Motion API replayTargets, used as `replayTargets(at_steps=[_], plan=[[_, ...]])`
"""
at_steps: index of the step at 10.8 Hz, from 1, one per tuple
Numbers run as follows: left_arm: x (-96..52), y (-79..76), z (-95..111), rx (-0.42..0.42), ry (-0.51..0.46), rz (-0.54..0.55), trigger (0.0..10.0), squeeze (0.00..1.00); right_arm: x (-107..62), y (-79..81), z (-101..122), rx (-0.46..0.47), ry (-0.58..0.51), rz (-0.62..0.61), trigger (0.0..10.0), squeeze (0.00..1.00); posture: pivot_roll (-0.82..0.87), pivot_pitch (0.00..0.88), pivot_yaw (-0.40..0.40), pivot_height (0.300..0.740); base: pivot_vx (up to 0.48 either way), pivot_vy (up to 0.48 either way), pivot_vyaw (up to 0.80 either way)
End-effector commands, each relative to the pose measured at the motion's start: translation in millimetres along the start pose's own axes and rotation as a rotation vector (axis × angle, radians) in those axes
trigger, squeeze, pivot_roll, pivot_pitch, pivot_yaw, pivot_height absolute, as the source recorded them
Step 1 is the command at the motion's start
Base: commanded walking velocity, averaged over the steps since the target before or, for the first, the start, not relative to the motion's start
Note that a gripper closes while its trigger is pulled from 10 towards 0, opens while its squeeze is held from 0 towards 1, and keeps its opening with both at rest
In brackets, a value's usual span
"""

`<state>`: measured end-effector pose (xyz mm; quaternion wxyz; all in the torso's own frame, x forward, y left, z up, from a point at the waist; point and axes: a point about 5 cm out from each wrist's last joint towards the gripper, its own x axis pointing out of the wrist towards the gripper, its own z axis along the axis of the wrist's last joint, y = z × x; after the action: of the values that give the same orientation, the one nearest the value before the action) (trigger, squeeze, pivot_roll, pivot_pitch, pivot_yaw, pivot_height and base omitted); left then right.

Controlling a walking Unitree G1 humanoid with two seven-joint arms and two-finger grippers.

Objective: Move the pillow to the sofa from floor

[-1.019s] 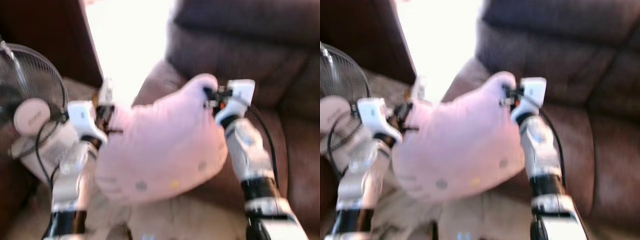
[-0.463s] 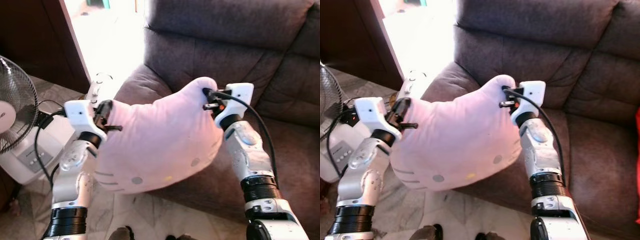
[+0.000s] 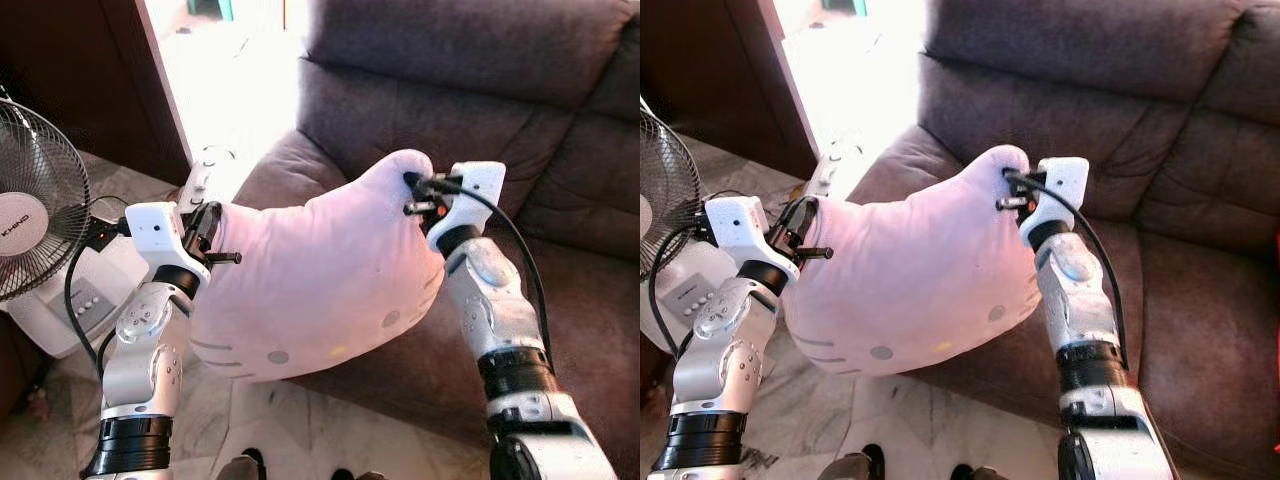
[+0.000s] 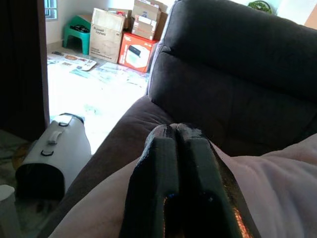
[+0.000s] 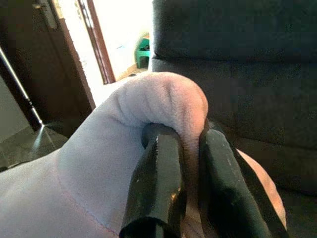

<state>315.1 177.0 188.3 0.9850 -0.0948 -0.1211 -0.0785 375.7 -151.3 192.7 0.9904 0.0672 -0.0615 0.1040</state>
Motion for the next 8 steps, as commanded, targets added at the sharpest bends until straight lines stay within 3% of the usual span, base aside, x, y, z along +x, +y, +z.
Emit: replayTargets(at_steps=[1, 2, 5, 6, 8], plan=[[0.9, -4.2, 5, -0.001, -0.020, -0.029, 10.0, 0.00, 2.8, -5.9, 14, 0.020, -0.053, -0.030, 10.0, 0.00, 0.11, 0.160, -0.050, 0.740, 0.244, 0.000, -0.76], [0.9, -4.0, 4, 0.000, -0.018, -0.031, 10.0, 0.00, 1.5, -2.9, 15, -0.036, -0.072, -0.014, 10.0, 0.00, 0.11, 0.159, -0.050, 0.740, 0.247, 0.000, 0.00], [0.9, -5.7, 3, 0.001, -0.016, -0.042, 10.0, 0.00, 3.1, -0.4, 13, -0.007, -0.063, -0.022, 10.0, 0.00, 0.11, 0.148, -0.051, 0.740, 0.250, 0.000, 0.00], [0.9, -5.9, 3, 0.003, -0.016, -0.044, 10.0, 0.00, 4.4, 1.0, 12, 0.015, -0.054, -0.012, 10.0, 0.00, 0.11, 0.145, -0.051, 0.740, 0.251, 0.000, -0.63], [0.7, -6.2, 3, 0.004, -0.017, -0.048, 10.0, 0.00, 3.8, 5.1, 13, -0.012, -0.073, 0.018, 10.0, 0.00, 0.11, 0.141, -0.051, 0.740, 0.253, 0.000, 0.00]])
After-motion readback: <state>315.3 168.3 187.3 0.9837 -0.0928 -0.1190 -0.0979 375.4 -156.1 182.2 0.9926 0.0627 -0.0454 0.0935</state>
